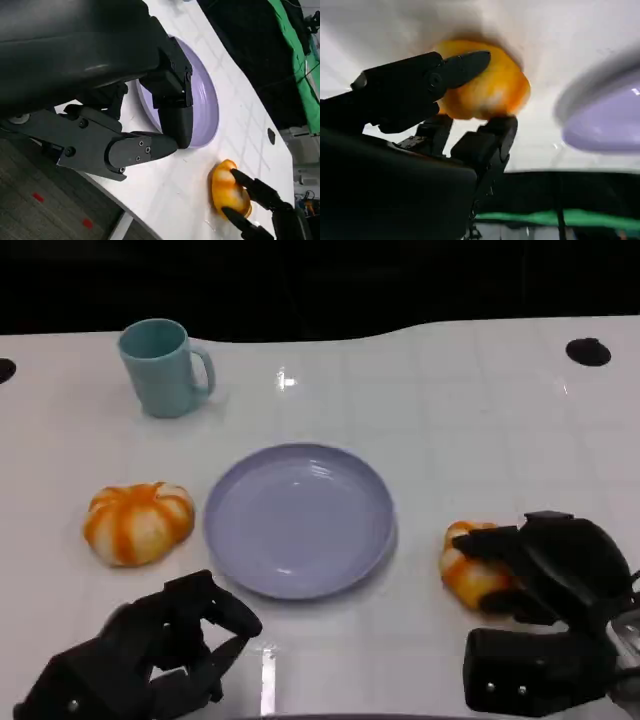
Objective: Grasp the bread from the table and place it into the plate.
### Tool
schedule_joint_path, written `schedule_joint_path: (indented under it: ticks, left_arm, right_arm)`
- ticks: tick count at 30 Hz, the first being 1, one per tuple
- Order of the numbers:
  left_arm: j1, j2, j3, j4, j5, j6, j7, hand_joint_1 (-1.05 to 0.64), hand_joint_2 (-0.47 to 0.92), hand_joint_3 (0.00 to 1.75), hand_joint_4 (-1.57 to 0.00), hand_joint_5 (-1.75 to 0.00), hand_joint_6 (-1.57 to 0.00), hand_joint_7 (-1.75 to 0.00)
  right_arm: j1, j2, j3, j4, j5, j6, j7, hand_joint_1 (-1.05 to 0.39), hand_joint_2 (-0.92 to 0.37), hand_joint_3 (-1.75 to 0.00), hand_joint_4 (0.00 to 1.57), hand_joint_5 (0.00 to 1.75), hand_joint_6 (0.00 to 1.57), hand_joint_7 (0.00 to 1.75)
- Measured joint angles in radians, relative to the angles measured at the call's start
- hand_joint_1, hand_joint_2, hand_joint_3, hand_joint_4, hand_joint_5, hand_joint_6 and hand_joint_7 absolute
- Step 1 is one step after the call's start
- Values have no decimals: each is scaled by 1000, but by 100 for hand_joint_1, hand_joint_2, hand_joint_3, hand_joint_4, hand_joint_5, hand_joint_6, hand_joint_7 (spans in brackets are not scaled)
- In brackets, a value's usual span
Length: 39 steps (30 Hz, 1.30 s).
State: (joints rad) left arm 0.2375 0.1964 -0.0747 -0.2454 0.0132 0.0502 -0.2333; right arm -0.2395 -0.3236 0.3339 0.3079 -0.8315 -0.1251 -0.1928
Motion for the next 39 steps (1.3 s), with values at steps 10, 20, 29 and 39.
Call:
schedule_joint_path:
  ticks: [10,20,29,39]
  left_arm:
    - [7,0,0,-8,0,11,0,-33,90,50,-71,-175,-62,-128]
    - [6,-1,-1,-9,0,12,0,-31,92,48,-71,-175,-62,-129]
    - [5,-3,-2,-8,1,11,0,-32,92,47,-70,-175,-62,-130]
    - [8,-4,-8,-9,2,10,0,-31,92,47,-71,-175,-62,-129]
  right_arm:
    - [-58,0,-5,95,40,-96,-137,-7,-31,-128,95,175,80,157]
    - [-124,21,-10,144,83,-154,-206,-9,-30,-129,98,175,75,171]
    - [-194,82,-8,165,162,-232,-175,-6,-24,-141,100,175,83,159]
    - [-333,213,34,303,202,-309,-142,-13,-24,-147,101,175,82,159]
